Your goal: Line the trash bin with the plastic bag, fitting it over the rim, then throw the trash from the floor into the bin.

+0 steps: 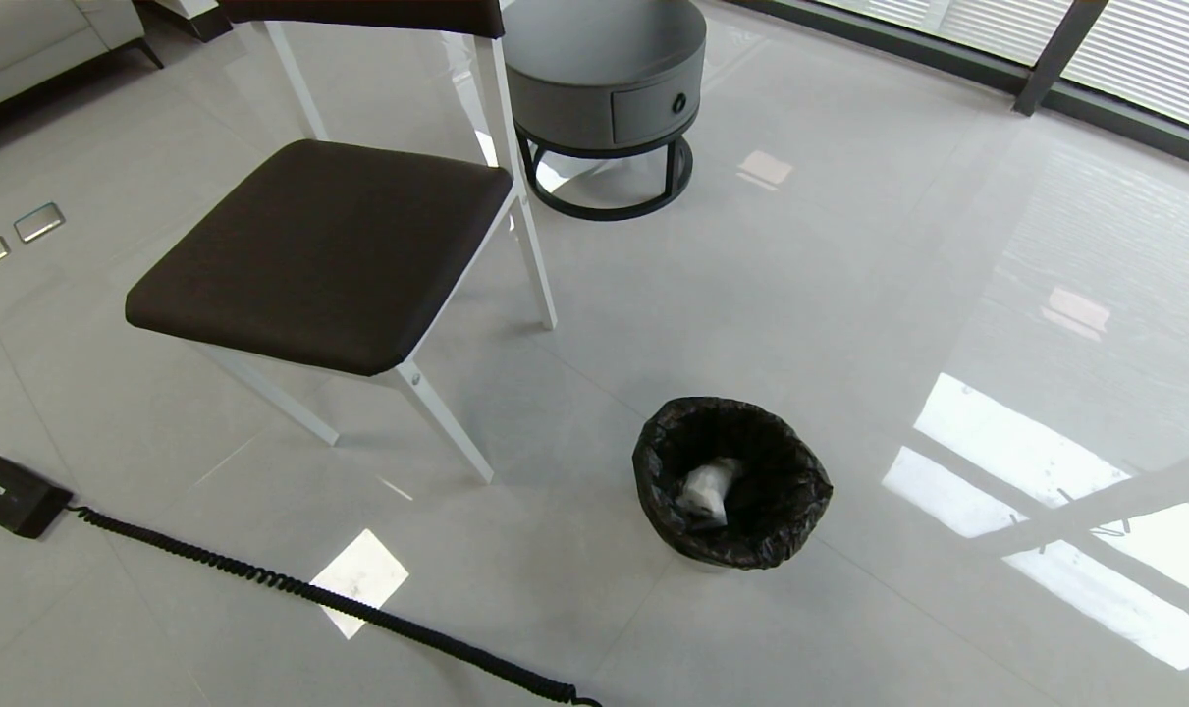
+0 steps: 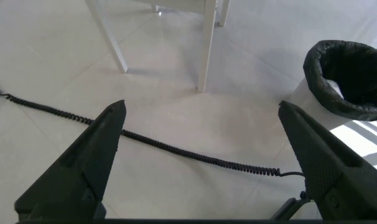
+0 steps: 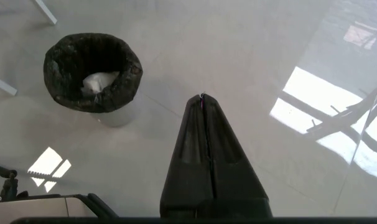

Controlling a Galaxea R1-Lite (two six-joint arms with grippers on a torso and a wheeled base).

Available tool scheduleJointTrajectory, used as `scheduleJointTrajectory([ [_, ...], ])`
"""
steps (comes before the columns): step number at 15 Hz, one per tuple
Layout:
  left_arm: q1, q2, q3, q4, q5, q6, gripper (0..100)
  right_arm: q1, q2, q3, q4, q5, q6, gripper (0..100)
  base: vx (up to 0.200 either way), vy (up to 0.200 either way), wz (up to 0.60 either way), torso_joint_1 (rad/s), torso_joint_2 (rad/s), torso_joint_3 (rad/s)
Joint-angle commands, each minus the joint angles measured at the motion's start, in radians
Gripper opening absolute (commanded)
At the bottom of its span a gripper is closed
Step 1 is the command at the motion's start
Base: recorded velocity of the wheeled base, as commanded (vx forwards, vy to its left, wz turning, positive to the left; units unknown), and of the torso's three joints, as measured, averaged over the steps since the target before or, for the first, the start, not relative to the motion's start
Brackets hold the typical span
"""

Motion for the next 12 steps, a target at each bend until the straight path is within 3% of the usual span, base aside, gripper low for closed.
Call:
scheduleJointTrajectory([
  [1,0.0,0.0,0.0,0.0,0.0,0.0,100,0.0,0.002,0.0,0.001,0.0,-0.001,0,0.0,0.0,0.0,0.0,0.0,0.0],
  [12,0.0,0.0,0.0,0.0,0.0,0.0,100,0.0,0.002,0.0,0.003,-0.001,-0.002,0,0.0,0.0,0.0,0.0,0.0,0.0],
])
